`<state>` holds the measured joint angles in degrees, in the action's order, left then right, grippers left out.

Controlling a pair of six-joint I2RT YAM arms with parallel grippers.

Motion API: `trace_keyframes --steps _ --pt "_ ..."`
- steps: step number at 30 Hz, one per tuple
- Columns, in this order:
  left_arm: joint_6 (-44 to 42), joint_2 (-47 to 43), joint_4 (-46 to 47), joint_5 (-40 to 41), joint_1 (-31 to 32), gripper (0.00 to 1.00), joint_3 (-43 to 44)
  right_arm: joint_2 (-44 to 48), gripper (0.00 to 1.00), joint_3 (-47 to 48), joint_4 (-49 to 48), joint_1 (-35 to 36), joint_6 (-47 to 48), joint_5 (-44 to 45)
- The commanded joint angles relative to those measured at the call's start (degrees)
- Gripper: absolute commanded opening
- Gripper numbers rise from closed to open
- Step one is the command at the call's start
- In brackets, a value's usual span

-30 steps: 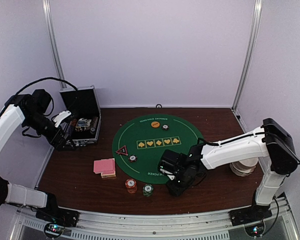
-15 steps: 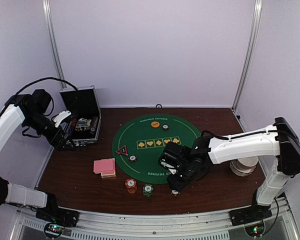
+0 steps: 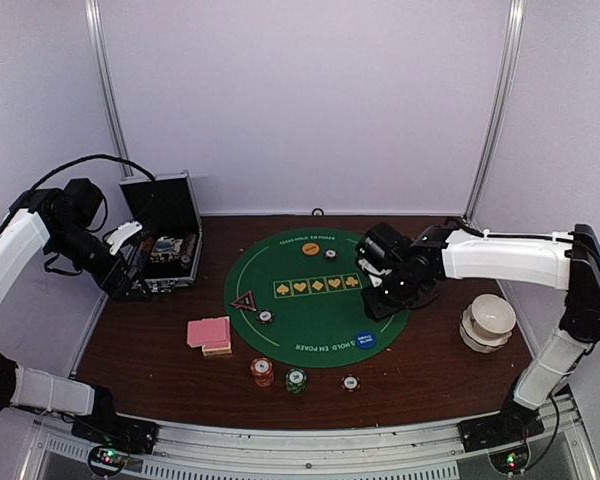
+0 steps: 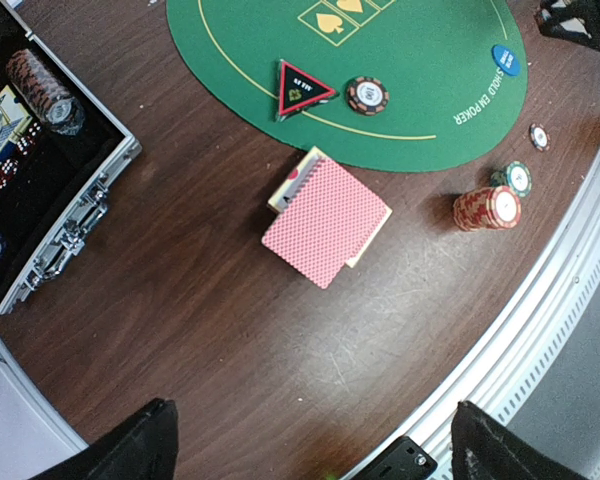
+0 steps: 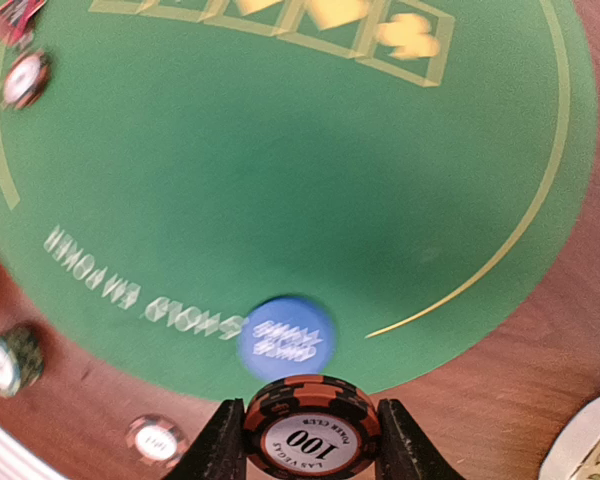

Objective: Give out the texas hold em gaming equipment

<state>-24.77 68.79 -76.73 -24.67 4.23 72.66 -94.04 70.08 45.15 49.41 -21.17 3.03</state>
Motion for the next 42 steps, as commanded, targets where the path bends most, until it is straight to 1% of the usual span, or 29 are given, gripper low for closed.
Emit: trace_keyframes --steps 1,7,16,19,20,22,23,25,28,31,35,39,42 --pt "0.0 -0.6 -0.7 -0.7 0.3 0.98 1.4 -2.6 0.23 -1.5 -3.9 -5.8 0.4 3.1" --pt "-0.1 -0.4 -1.0 -0.6 0.3 0.98 1.5 -7.0 0.21 -2.9 -7.5 -9.6 0.4 2.9" --pt "-0.4 -0.3 -1.1 -0.8 0.3 0.98 1.4 -9.2 0.21 -6.4 -10.2 -10.8 -0.2 2.9" --pt "-0.4 -0.2 -1.0 -1.0 0.3 0.98 1.4 -9.7 0.22 -6.9 -11.2 -11.2 -0.2 2.8" --pt "-0.4 -0.1 -1.0 -1.0 0.3 0.98 1.4 -9.8 0.24 -6.9 -11.3 -11.3 -0.2 2.8" --pt "-0.4 -0.1 -1.0 -1.0 0.3 0.98 1.5 -10.3 0.32 -6.7 -11.2 -11.5 -0.1 2.8" --pt "-0.4 -0.2 -1.1 -0.9 0.3 0.98 1.5 -10.4 0.36 -6.6 -11.1 -11.5 0.0 2.8" --pt "-0.4 -0.3 -1.1 -1.0 0.3 0.98 1.6 -10.4 0.48 -6.3 -10.7 -11.6 0.1 2.8" --pt "-0.4 -0.5 -1.1 -0.9 0.3 0.97 1.6 -9.1 0.61 -5.7 -9.6 -11.5 0.2 3.1" --pt "-0.4 -0.6 -1.1 -0.7 0.3 0.97 1.5 -6.3 0.65 -4.3 -7.9 -11.3 0.8 3.6" --pt "-0.4 -0.7 -1.1 -0.3 0.3 0.98 1.3 -1.7 0.67 -1.0 -4.6 -8.7 2.2 5.2" --pt "-0.4 -0.7 -1.1 -0.4 0.3 0.98 1.3 1.0 0.7 3.9 -1.7 -1.2 3.5 5.8" --pt "-0.4 -0.8 -1.1 -0.5 0.3 0.98 1.3 0.0 0.73 8.6 -0.7 5.6 4.5 5.9"
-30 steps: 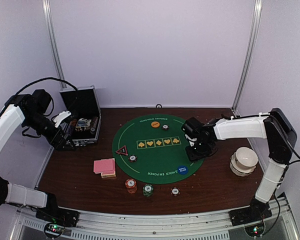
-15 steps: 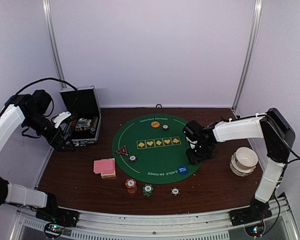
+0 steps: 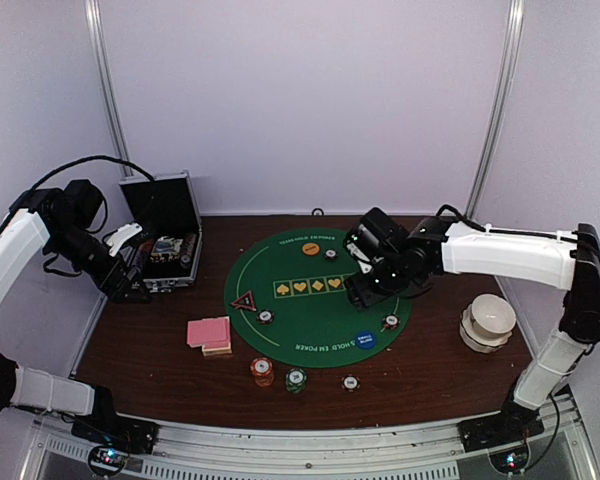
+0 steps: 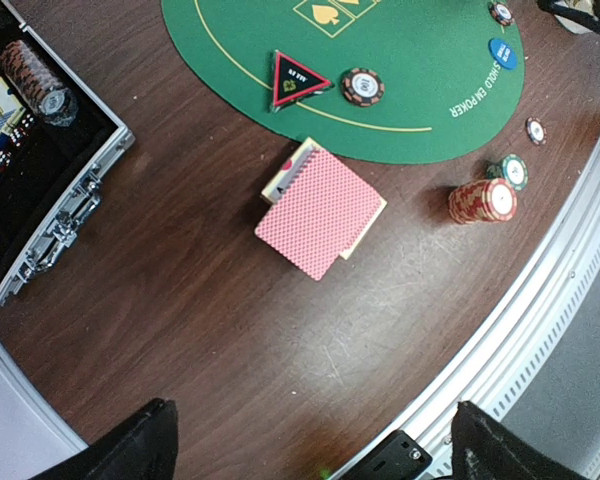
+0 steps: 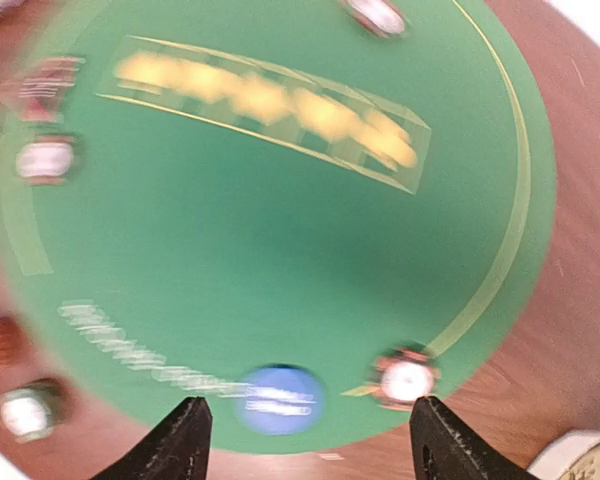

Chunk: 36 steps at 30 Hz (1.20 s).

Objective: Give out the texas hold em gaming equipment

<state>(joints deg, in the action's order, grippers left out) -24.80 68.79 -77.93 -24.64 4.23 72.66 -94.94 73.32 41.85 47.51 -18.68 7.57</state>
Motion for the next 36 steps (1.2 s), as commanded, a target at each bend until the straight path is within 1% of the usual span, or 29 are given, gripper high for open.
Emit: trace_keyframes --steps 1,4,7,10,13,16,21,26,36 --pt "-0.4 -0.7 0.1 -0.5 0.3 0.98 1.3 -0.1 0.73 6.9 2.7 9.4 2.3 0.9" --pt "-0.2 -0.8 0.1 -0.4 0.3 0.98 1.3 -4.0 0.76 11.8 3.3 14.8 3.7 -2.0" --pt "-0.3 -1.1 0.1 -0.4 0.3 0.98 1.2 -8.5 0.84 16.6 3.6 19.0 5.7 -5.0" --pt "-0.3 -1.1 0.1 -0.2 0.3 0.98 1.1 -13.5 0.9 21.4 4.0 22.1 8.2 -8.2" --pt "-0.4 -1.2 0.1 -0.4 0.3 0.98 1.1 -18.4 0.92 26.4 5.3 23.7 9.9 -11.1" --pt "-0.4 -1.2 0.1 -0.5 0.3 0.98 1.2 -22.9 0.93 31.3 6.8 24.4 10.9 -12.3" --pt "-0.6 -1.6 -0.2 -0.6 0.3 0.98 1.5 -28.1 0.93 35.8 8.1 24.8 11.9 -13.2" --pt "-0.8 -1.9 -0.3 -0.5 0.3 0.98 1.3 -31.1 0.92 38.1 8.9 24.9 12.4 -13.1" --pt "-1.0 -1.9 -0.3 -0.5 0.3 0.98 1.1 -33.8 0.83 38.5 9.0 24.8 12.9 -11.6"
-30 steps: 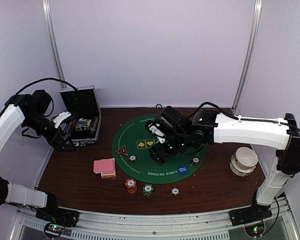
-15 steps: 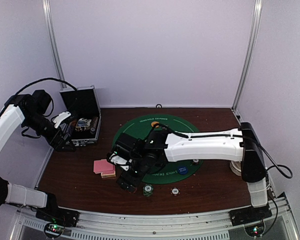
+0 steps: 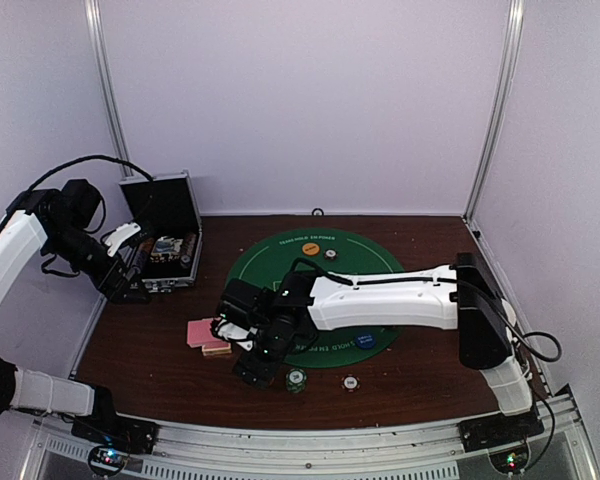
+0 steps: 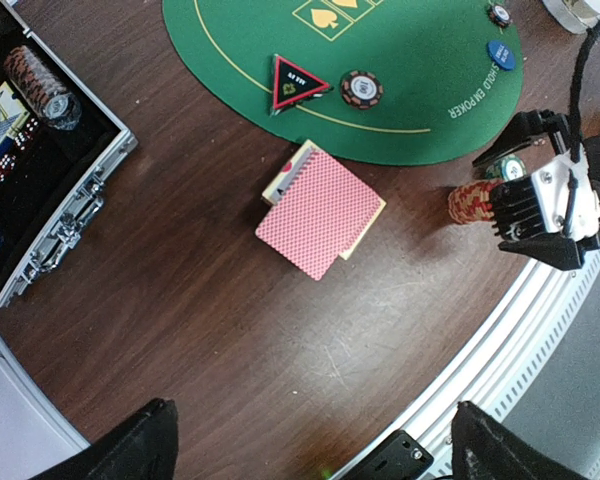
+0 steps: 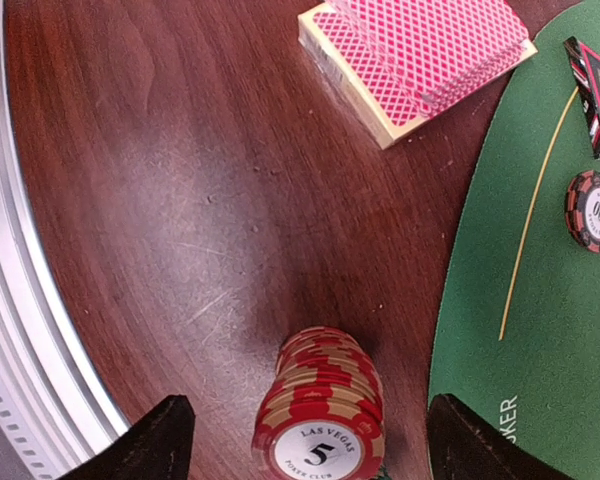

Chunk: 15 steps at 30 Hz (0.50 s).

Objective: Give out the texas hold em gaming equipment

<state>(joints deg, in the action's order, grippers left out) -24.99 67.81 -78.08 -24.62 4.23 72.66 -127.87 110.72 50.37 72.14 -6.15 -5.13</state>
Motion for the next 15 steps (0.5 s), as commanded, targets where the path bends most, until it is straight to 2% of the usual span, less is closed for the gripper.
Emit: trace_keyframes --steps 1,15 --pt "-0.8 -0.9 -0.1 -0.5 0.3 0.98 1.1 -0.9 0.83 0.8 0.4 0.1 0.4 1.2" --pt "-0.8 -0.7 -0.1 -0.4 0.3 0.98 1.0 -1.7 0.72 0.1 -1.1 -1.2 0.1 1.1"
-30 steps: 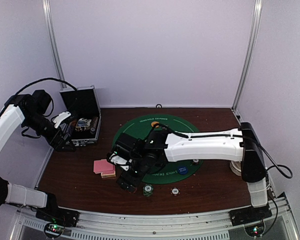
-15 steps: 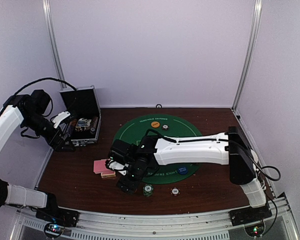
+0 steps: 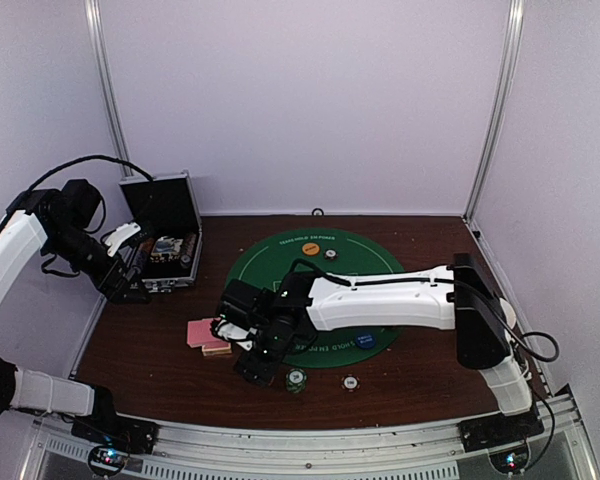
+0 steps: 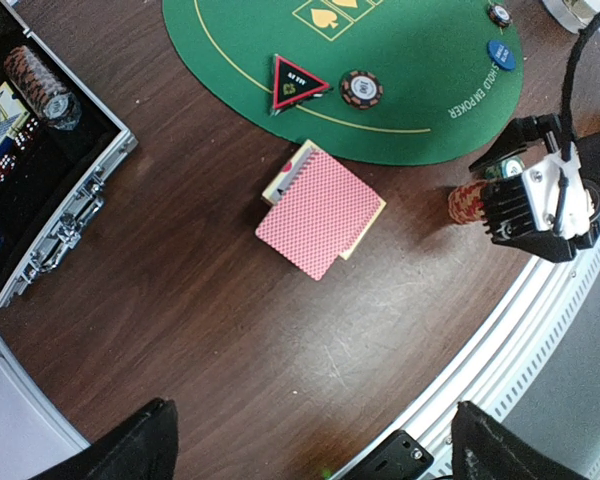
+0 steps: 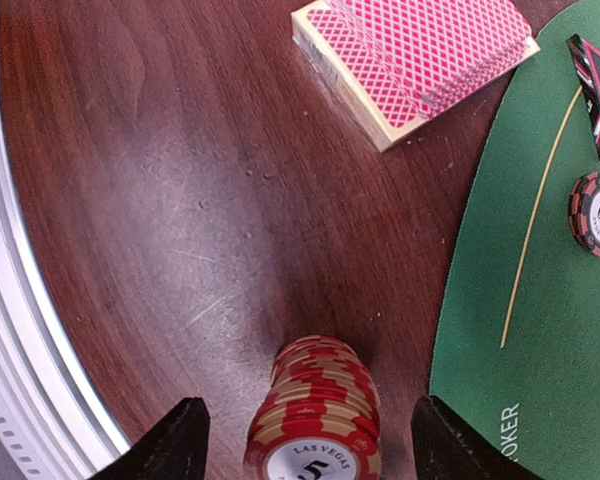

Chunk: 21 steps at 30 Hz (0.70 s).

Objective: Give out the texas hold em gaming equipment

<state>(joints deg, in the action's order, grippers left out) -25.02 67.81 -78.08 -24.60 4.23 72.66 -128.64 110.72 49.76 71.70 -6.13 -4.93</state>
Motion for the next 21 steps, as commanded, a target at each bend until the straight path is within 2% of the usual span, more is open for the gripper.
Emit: trace_keyframes --steps 1,9,13,18,21 --pt "-0.7 -0.7 -0.1 -0.5 0.3 0.98 1.0 -1.0 0.72 0.2 -0.6 -0.9 0.1 0.8" --pt "-0.8 -0.3 -0.1 -0.5 0.3 0.98 1.0 -1.5 0.66 0.2 -0.7 -1.0 0.1 0.5" --pt "-0.8 -0.3 -0.1 -0.5 0.3 0.98 0.9 -1.3 0.58 0.2 -0.8 -1.1 0.1 0.5" --pt "-0.9 -0.3 -0.1 -0.5 0.3 0.98 0.9 -0.6 0.43 0.2 -0.6 -1.2 0.1 0.4" --pt "-0.9 -0.3 -0.1 -0.7 0.3 0.98 0.8 0.1 0.4 0.2 -0.5 -1.2 0.1 0.3"
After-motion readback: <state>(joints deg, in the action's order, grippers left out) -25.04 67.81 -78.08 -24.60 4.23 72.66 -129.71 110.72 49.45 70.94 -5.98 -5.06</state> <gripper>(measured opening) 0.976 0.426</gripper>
